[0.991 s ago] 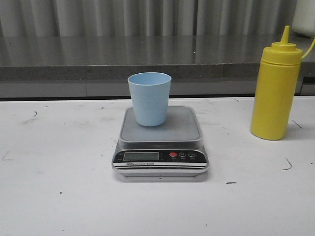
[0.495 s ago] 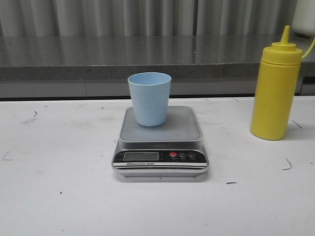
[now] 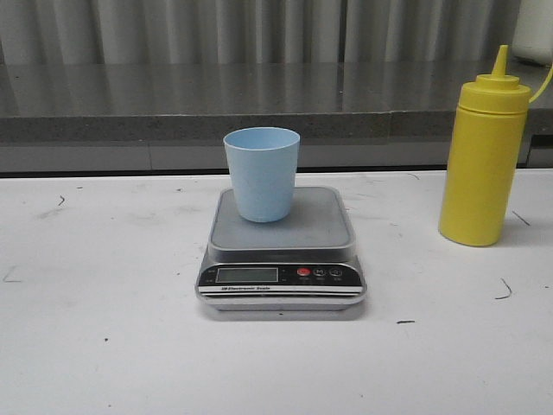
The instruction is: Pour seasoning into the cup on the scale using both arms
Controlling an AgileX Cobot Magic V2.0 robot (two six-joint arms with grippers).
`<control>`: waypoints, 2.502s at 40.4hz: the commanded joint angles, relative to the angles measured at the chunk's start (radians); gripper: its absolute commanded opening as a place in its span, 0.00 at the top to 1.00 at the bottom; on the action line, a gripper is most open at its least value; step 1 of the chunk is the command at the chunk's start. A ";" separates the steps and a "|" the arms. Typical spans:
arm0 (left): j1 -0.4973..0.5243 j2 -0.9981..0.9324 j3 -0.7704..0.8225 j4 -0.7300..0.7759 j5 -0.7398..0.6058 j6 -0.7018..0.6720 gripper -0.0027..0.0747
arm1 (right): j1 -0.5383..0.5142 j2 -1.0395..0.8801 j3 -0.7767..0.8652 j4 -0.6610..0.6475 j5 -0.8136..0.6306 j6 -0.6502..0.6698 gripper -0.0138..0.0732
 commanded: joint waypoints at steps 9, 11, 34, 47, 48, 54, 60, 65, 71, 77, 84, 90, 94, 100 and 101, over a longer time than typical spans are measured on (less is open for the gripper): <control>0.199 -0.223 0.296 -0.001 -0.436 -0.009 0.99 | -0.001 0.010 -0.028 -0.026 -0.064 -0.009 0.92; 0.216 -0.250 0.331 -0.002 -0.470 -0.009 0.99 | -0.001 0.010 -0.028 -0.026 -0.064 -0.009 0.92; 0.237 -0.286 0.450 -0.016 -0.578 -0.009 0.99 | -0.001 0.010 -0.028 -0.026 -0.063 -0.009 0.92; 0.237 -0.284 0.450 -0.016 -0.578 -0.009 0.99 | -0.001 0.010 -0.028 -0.026 -0.063 -0.009 0.92; 0.237 -0.284 0.450 -0.016 -0.578 -0.009 0.99 | -0.001 0.010 -0.028 -0.026 -0.063 -0.009 0.92; 0.237 -0.284 0.450 -0.016 -0.578 -0.009 0.99 | -0.001 0.010 -0.028 -0.026 -0.063 -0.009 0.92; 0.237 -0.284 0.450 -0.016 -0.578 -0.009 0.99 | -0.001 0.010 -0.028 -0.026 -0.063 -0.009 0.92; 0.237 -0.284 0.450 -0.016 -0.578 -0.009 0.99 | -0.001 0.010 -0.028 -0.026 -0.063 -0.009 0.92; 0.237 -0.284 0.450 -0.016 -0.578 -0.009 0.99 | -0.001 0.010 -0.028 -0.026 -0.063 -0.009 0.92; 0.237 -0.284 0.450 -0.016 -0.578 -0.009 0.99 | -0.001 0.010 -0.028 -0.026 -0.062 -0.009 0.92; 0.237 -0.284 0.450 -0.016 -0.578 -0.009 0.99 | -0.010 0.002 -0.002 -0.025 -0.111 -0.023 0.91; 0.237 -0.284 0.450 -0.016 -0.578 -0.009 0.99 | -0.108 -0.040 0.099 0.128 -0.341 -0.188 0.91; 0.237 -0.284 0.450 -0.016 -0.578 -0.009 0.99 | -0.238 -0.088 0.203 0.176 -0.491 -0.285 0.91; 0.237 -0.284 0.450 -0.016 -0.578 -0.009 0.99 | -0.448 -0.181 0.368 0.180 -0.692 -0.290 0.91; 0.237 -0.284 0.450 -0.016 -0.578 -0.009 0.99 | -0.470 -0.199 0.390 0.180 -0.723 -0.290 0.91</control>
